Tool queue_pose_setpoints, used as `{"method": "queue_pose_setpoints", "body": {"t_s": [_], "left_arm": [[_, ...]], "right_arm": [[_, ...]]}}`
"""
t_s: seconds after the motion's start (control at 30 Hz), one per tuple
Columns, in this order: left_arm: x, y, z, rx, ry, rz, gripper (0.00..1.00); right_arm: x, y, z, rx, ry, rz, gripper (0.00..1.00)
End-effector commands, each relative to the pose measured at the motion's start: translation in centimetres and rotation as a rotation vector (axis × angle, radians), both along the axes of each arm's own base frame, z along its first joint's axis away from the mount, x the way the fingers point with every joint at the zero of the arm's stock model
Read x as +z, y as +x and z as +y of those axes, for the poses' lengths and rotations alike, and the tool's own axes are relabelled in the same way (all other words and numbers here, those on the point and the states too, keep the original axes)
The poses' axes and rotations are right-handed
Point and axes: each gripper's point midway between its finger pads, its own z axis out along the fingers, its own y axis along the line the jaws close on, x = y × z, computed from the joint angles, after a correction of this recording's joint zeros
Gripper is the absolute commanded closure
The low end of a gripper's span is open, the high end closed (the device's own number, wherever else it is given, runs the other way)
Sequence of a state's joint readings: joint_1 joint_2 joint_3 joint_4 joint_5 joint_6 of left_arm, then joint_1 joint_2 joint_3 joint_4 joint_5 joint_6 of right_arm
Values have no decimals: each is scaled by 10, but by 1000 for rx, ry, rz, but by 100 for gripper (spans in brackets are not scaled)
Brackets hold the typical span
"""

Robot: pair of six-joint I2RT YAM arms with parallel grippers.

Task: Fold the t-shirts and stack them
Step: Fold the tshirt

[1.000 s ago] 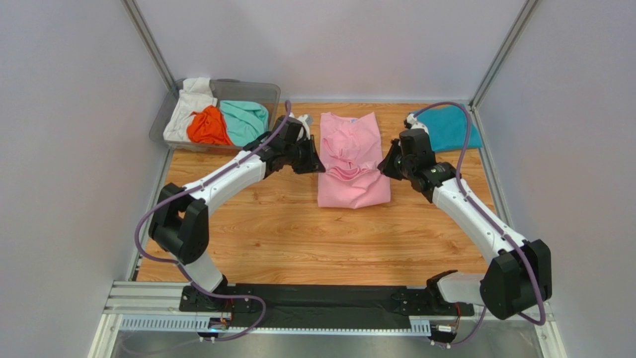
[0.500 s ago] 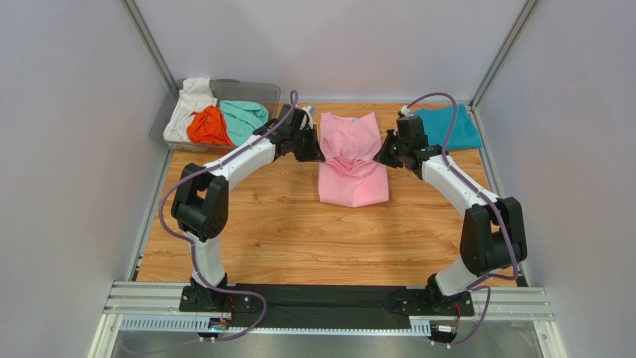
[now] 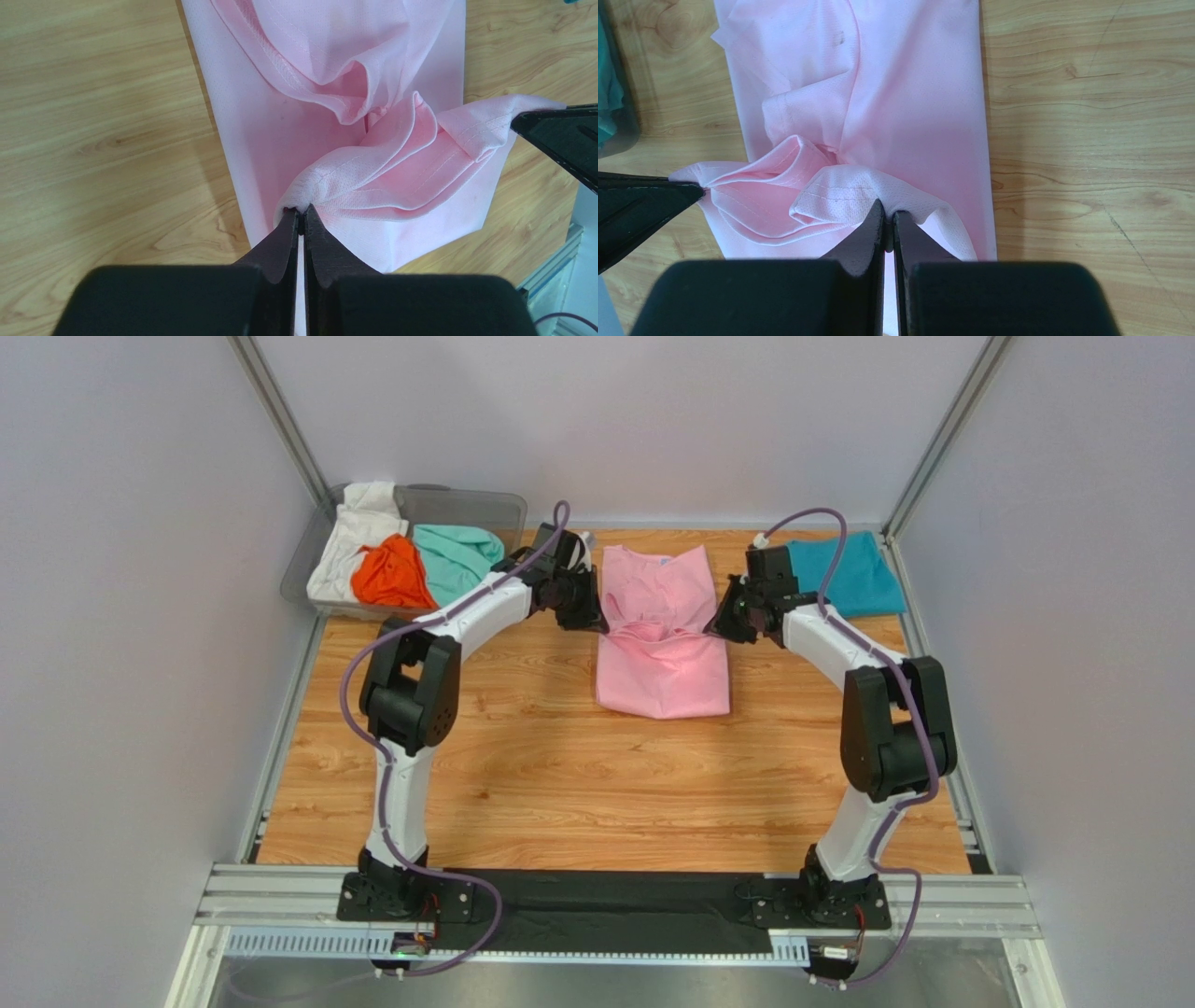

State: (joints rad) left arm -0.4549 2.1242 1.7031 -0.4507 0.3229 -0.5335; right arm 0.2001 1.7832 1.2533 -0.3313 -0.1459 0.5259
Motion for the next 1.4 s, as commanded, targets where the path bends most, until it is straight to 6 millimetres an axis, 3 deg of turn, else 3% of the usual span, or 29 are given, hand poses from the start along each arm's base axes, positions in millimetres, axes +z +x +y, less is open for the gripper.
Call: {"method": "queue_pose_setpoints", "body": {"t_s": [0.0, 0.27, 0.33, 0.4, 0.43, 0.47, 0.53, 0.57, 0.63, 0.67, 0.73, 0.77, 0.8, 0.83, 0.87, 0.97, 1.07, 1.2, 1.37], "left_arm": [[9, 11, -1, -28, -6, -33, 95], [-13, 27, 1, -14, 19, -3, 91], [-19, 29, 2, -8, 22, 9, 90], [-20, 31, 4, -3, 22, 11, 83], [-18, 32, 4, -4, 20, 5, 77], [-16, 32, 3, -6, 19, 3, 72], [-1, 31, 1, -21, -1, -19, 58], [6, 31, 0, -23, -9, -31, 43], [28, 31, 1, -23, -21, -68, 32], [44, 29, 2, -22, -31, -95, 22], [55, 24, 6, -14, -33, -109, 9], [61, 21, 7, -12, -38, -115, 1], [70, 15, 10, -6, -42, -127, 0], [74, 11, 10, -2, -49, -126, 0], [87, 6, 10, -5, -65, -150, 0], [79, -18, 3, -25, -73, -125, 0], [68, -45, -10, -50, -100, -105, 0], [51, -65, -27, -85, -144, -57, 0], [21, -81, -44, -125, -163, 24, 0]], "right_arm": [[12, 22, 2, 8, 25, -56, 99], [-15, 40, -4, 3, 28, -15, 98], [-15, 45, -5, 5, 23, -20, 95], [-18, 48, -6, 7, 22, -15, 89], [-17, 49, -7, 8, 24, -15, 86], [-16, 49, -5, 19, 35, -14, 74], [-10, 47, -5, 29, 37, -12, 68], [-3, 47, -3, 44, 50, -20, 64], [14, 41, 1, 73, 62, -35, 56], [22, 38, 3, 89, 76, -42, 46], [42, 30, 6, 113, 84, -71, 33], [40, 22, 5, 116, 83, -61, 10], [43, 18, 5, 117, 84, -64, 0], [59, 12, 7, 134, 88, -98, 0], [54, 3, 6, 141, 85, -82, 0], [63, -13, 12, 164, 96, -94, 0], [45, -41, 28, 212, 142, -41, 0], [33, -56, 37, 219, 185, -6, 0], [-2, -73, 37, 218, 180, 69, 0]]}}
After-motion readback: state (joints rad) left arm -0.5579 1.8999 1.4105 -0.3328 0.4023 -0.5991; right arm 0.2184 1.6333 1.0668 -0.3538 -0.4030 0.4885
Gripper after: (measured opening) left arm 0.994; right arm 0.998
